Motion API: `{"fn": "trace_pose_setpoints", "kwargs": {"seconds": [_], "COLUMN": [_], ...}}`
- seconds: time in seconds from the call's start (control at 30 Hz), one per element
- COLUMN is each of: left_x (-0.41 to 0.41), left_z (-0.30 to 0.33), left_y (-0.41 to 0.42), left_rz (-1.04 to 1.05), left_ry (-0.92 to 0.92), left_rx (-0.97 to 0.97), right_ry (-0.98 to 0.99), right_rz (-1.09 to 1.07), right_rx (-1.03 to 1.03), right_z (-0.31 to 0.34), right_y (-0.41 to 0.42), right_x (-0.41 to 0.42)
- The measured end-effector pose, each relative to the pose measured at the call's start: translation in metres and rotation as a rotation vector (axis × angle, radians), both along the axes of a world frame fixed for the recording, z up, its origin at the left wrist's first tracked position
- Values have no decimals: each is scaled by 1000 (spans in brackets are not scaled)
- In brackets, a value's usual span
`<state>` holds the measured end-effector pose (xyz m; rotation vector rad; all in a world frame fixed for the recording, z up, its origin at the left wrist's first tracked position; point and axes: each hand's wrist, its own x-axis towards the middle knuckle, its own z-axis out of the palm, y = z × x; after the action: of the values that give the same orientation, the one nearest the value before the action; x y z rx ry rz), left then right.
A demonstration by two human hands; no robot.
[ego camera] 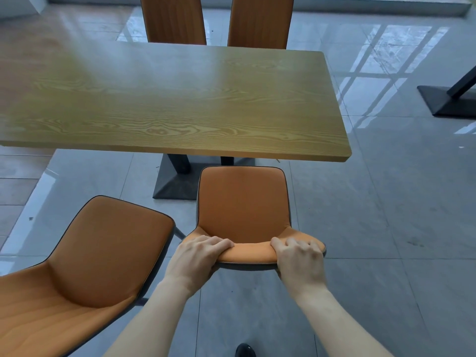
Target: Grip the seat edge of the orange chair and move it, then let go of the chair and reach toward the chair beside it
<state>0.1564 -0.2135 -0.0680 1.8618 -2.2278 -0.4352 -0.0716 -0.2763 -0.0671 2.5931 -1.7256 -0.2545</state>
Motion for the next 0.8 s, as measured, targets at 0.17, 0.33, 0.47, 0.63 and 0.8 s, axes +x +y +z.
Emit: {"fn": "trace_pose_setpoints", "kwargs": {"seconds": [0.17, 0.33, 0.47, 0.63, 0.8], "left_x": [-2, 9, 45, 108, 193], "left_z": [0, 17, 30, 49, 62], "left_y": [1, 11, 33, 74, 123], "left_rz": [46, 125, 150, 174, 159], "left_ry": [-64, -76, -139, -179, -159], "left_rx": [23, 51, 140, 184, 114], "right_ry": [-4, -59, -197, -272, -304], "right_rz": [-8, 32, 83, 52, 15], "right_rx": [72, 324, 420, 373, 333], "right_z": [1, 22, 48, 70, 78], "right_y": [4, 0, 9, 47, 112], "right_x": [-2, -7, 8, 63, 146]}}
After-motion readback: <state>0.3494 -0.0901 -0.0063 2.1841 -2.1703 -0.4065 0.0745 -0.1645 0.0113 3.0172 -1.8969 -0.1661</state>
